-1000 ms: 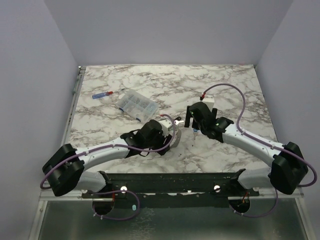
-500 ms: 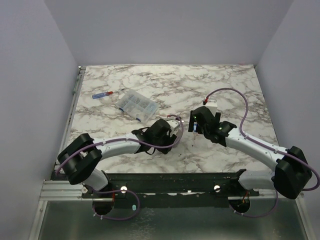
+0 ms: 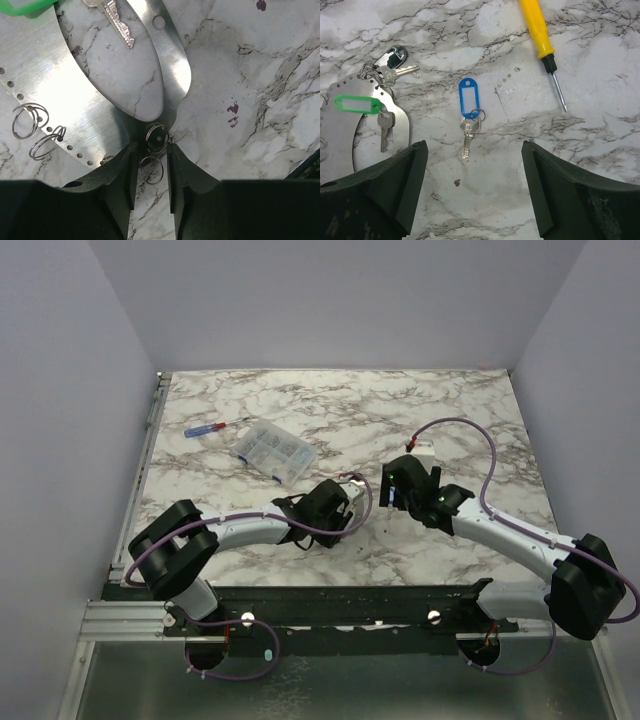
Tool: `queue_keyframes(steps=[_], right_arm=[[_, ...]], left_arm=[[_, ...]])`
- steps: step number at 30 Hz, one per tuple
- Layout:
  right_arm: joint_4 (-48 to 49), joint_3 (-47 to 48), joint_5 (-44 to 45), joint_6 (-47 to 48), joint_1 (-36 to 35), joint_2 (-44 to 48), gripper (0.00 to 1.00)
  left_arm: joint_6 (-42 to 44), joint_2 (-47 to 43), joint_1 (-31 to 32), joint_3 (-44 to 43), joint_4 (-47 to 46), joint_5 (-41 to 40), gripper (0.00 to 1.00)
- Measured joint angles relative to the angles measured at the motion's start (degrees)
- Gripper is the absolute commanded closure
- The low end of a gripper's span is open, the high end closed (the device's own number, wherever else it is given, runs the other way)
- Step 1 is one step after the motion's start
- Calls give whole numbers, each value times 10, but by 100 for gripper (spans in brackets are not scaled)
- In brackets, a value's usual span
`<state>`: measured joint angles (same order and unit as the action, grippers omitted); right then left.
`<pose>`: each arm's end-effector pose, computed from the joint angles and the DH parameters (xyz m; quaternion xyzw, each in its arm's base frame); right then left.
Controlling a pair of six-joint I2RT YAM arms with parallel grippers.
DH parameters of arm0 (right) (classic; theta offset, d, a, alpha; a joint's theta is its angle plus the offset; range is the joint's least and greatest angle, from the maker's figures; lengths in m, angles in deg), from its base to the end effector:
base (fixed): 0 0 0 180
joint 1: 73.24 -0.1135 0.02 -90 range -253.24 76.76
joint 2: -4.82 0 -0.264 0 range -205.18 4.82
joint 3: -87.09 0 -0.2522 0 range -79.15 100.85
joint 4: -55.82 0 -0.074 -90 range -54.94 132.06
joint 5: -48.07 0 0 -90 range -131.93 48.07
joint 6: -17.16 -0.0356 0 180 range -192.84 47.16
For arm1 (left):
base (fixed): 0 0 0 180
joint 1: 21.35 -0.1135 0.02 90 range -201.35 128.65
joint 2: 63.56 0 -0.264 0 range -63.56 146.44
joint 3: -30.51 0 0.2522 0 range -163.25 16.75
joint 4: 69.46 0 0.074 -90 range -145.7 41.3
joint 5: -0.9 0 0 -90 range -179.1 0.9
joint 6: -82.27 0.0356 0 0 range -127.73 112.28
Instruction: Put the keys on the keyring
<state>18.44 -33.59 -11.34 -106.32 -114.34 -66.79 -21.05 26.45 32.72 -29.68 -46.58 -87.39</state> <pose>0.2009 0.1513 0.2306 0.0306 0.9095 0.0045 0.4146 0.1783 -0.2478 0.1649 0.3343 0.8864 -0.1892 0.2582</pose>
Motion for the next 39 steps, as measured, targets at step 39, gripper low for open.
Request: queue_keyframes(steps=[39], right_arm=[[241, -215, -137, 171, 0, 312, 21]], left_arm=[[9, -38, 18, -59, 38, -11, 100]])
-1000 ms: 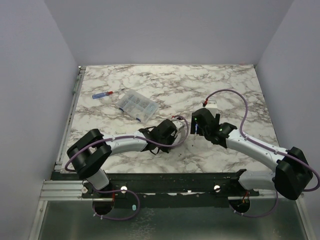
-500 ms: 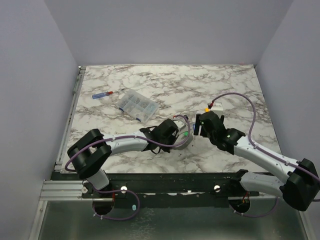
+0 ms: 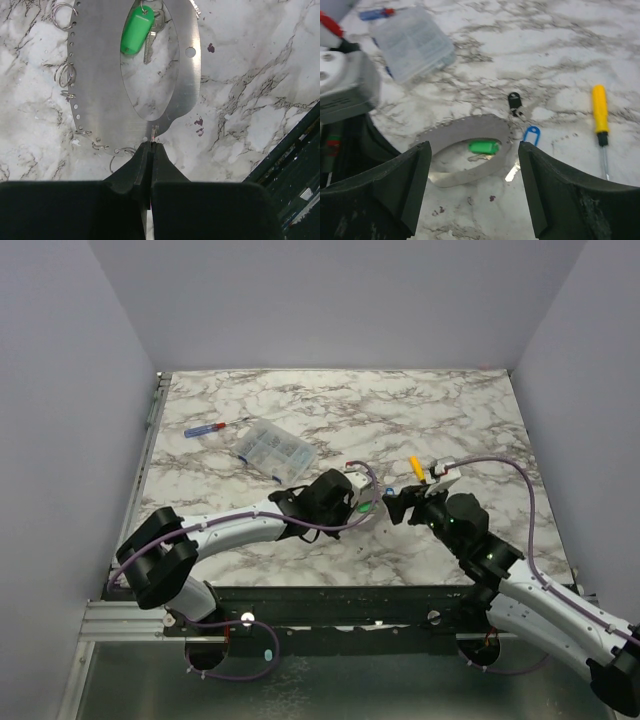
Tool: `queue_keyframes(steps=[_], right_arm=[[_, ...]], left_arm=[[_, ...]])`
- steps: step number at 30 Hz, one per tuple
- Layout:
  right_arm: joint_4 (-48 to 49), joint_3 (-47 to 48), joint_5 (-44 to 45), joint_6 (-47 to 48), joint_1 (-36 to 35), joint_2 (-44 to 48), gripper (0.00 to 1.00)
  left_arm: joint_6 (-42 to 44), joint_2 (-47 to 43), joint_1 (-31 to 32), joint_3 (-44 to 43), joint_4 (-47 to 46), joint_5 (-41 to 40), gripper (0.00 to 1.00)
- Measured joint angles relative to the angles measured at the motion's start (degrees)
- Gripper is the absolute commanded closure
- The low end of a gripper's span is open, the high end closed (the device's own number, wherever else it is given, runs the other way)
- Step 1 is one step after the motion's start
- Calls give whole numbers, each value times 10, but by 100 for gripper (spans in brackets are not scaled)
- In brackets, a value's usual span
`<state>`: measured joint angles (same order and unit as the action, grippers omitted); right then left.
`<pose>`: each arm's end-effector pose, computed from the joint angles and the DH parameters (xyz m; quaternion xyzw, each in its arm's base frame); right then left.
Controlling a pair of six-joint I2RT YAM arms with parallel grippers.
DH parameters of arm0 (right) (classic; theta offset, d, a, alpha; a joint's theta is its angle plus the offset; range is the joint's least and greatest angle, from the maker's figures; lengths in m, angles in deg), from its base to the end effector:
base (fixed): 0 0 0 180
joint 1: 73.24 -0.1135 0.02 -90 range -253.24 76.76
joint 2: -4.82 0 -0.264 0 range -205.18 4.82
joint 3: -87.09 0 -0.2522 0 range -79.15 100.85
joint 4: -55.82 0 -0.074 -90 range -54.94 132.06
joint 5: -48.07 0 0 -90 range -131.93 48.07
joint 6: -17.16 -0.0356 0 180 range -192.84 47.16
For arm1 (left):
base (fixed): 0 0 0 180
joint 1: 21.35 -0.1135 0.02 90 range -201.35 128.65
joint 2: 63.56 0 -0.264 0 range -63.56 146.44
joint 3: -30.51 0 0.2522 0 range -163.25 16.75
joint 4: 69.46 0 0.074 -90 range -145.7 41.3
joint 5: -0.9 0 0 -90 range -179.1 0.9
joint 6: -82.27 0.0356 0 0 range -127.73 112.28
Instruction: Put the keys on the keyring
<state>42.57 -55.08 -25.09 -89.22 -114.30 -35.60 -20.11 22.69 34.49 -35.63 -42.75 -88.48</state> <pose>0.1387 0.1071 0.2438 -0.0824 0.7898 0.1842 0.5792 0.1763 -0.2605 0.2103 0.3461 0.8630 -0.2105 0.3018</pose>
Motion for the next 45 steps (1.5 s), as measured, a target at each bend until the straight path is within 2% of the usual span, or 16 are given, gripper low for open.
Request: queue_keyframes(steps=[6, 12, 16, 25, 31, 37, 45], right_arm=[[89, -13, -165, 33, 0, 34, 23], [163, -13, -345, 34, 0, -3, 23], [199, -13, -412, 31, 0, -12, 25], [235, -13, -474, 29, 0, -30, 33], [242, -13, -487, 34, -2, -50, 34], [252, -11, -497, 56, -3, -80, 43], [285, -4, -535, 76, -6, -122, 45]], left_arm=[[28, -21, -6, -17, 48, 0, 100], [70, -49, -8, -63, 112, 0, 100], [103, -66, -8, -83, 155, 0, 100], [170, -95, -15, -99, 236, 1, 100], [189, -123, -19, -112, 249, 4, 100], [202, -150, -19, -119, 263, 17, 100], [229, -158, -20, -161, 307, 43, 100]])
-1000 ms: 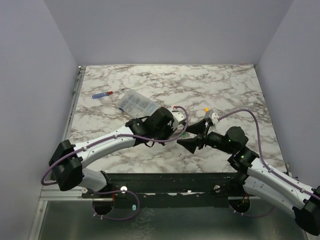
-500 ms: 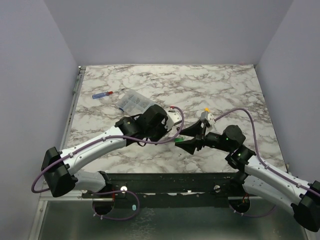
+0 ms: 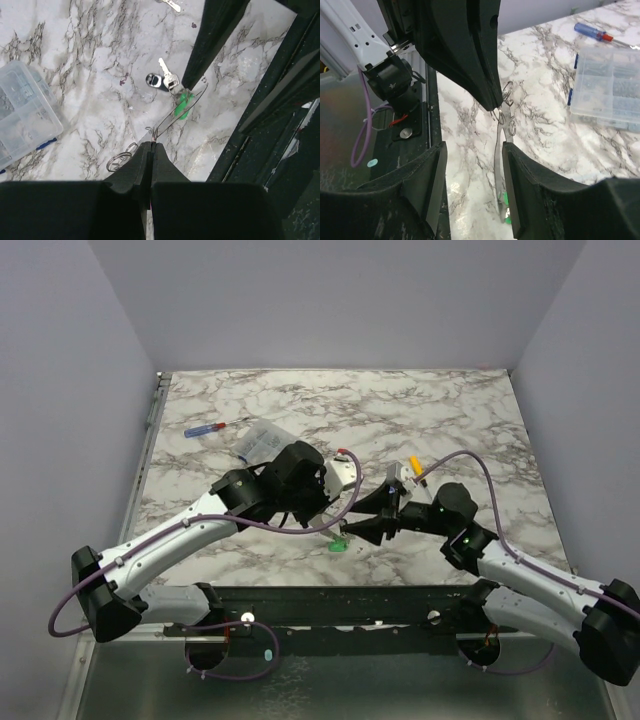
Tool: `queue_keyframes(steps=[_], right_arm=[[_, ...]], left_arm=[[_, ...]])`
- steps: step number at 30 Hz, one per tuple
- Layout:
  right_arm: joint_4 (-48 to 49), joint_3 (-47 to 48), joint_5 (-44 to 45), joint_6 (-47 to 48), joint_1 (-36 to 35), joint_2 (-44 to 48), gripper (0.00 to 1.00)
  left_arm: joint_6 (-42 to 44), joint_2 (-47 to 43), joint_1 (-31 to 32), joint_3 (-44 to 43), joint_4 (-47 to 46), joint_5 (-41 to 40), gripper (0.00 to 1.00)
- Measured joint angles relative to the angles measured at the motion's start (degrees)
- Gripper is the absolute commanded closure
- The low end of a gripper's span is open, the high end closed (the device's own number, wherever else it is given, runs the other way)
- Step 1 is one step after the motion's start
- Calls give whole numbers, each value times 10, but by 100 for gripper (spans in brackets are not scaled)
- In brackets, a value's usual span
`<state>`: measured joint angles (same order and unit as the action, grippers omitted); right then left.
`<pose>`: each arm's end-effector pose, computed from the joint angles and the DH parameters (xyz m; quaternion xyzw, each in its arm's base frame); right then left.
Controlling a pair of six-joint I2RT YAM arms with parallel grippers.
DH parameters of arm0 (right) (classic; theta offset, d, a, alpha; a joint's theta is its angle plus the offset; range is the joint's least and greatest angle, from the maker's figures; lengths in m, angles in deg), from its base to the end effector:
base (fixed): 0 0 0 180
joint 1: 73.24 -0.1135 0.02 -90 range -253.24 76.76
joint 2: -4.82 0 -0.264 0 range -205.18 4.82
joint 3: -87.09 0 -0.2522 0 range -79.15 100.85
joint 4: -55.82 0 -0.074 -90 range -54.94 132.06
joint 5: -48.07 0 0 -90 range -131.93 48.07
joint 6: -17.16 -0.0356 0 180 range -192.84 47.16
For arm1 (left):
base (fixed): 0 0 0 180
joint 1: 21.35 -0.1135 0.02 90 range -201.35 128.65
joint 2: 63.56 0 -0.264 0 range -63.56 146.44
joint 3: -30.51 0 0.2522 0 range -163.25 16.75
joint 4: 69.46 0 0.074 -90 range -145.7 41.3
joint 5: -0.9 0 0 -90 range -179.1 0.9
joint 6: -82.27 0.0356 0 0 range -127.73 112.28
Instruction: Put the keys on the keyring
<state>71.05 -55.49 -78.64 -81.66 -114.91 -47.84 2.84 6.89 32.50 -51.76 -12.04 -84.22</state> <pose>0.1395 0.1527 0.2571 -0.4034 0.5808 0.4876 0.5120 0.1480 -0.2078 0.3357 0.5067 0.7741 -0.1759 0.3364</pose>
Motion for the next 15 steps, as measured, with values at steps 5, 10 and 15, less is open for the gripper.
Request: queue_keyframes(steps=[5, 10, 15], right_arm=[[16, 27, -26, 15, 0, -33, 48], [25, 48, -50, 28, -3, -57, 54], [26, 65, -61, 44, -9, -82, 63]], left_arm=[[11, -14, 0, -17, 19, 19, 100], [14, -22, 0, -20, 29, 37, 100], [14, -22, 0, -20, 30, 49, 100]])
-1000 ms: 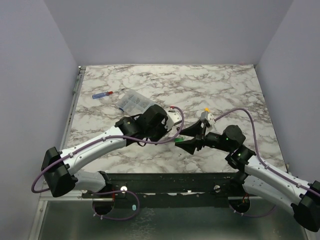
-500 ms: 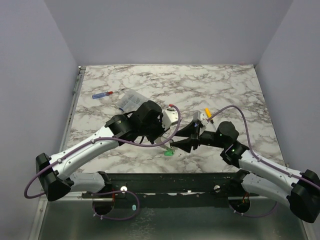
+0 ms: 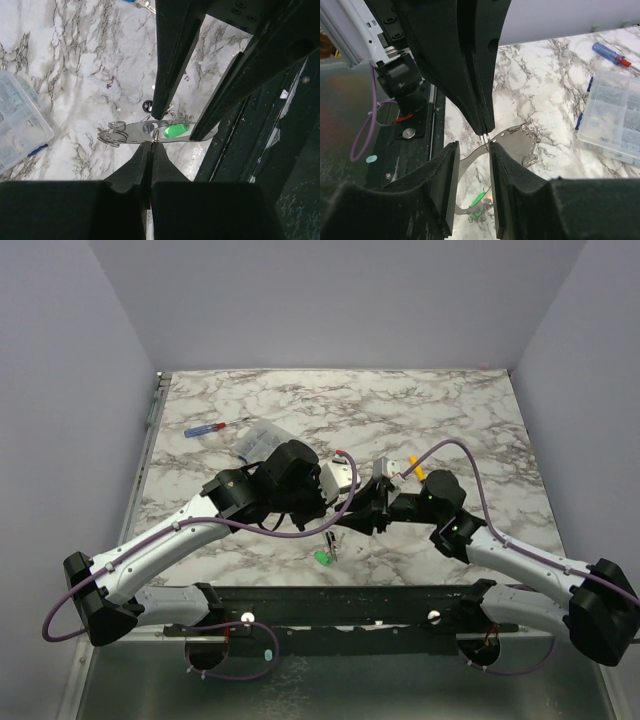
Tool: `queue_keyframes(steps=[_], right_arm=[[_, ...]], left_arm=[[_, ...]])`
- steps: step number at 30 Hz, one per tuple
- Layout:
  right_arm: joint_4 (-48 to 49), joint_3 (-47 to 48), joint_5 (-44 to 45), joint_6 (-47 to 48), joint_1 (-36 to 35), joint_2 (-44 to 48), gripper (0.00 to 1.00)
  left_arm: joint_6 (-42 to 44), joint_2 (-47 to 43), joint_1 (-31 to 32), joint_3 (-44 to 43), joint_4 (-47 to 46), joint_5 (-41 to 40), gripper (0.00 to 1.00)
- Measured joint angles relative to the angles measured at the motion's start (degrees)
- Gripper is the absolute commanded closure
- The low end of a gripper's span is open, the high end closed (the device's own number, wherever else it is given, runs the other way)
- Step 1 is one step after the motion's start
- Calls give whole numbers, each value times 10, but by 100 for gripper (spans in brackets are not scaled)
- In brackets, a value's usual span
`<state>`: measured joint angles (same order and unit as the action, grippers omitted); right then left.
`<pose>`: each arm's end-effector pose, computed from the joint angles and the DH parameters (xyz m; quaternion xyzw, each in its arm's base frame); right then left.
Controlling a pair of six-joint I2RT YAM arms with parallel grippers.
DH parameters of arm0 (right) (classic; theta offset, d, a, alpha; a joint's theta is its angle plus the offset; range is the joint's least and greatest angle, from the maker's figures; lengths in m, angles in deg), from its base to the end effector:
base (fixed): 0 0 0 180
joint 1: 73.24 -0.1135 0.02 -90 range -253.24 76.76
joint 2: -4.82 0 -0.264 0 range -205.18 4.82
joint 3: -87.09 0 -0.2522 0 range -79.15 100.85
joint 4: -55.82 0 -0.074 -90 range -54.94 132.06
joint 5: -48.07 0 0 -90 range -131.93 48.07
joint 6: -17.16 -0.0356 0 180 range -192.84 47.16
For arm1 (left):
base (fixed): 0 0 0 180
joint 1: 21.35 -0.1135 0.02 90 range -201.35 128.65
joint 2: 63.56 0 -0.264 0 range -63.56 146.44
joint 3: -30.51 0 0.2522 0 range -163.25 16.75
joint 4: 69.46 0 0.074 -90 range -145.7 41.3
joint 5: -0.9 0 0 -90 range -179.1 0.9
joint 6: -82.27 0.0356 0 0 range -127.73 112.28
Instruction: Put the keys on the keyring
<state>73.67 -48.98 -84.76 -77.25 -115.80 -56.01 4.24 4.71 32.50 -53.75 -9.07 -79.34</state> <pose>0.1551 0.1752 0.2724 -0.4594 0.5319 0.4993 0.5067 0.1383 -0.1995 0.3519 0.5267 0.7532 -0.2112 0.3326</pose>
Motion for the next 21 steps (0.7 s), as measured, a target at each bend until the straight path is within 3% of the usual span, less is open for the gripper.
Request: queue_keyframes(steps=[21], right_arm=[[15, 7, -4, 29, -10, -75, 66]], left_arm=[[1, 0, 0, 0, 0, 24, 100]])
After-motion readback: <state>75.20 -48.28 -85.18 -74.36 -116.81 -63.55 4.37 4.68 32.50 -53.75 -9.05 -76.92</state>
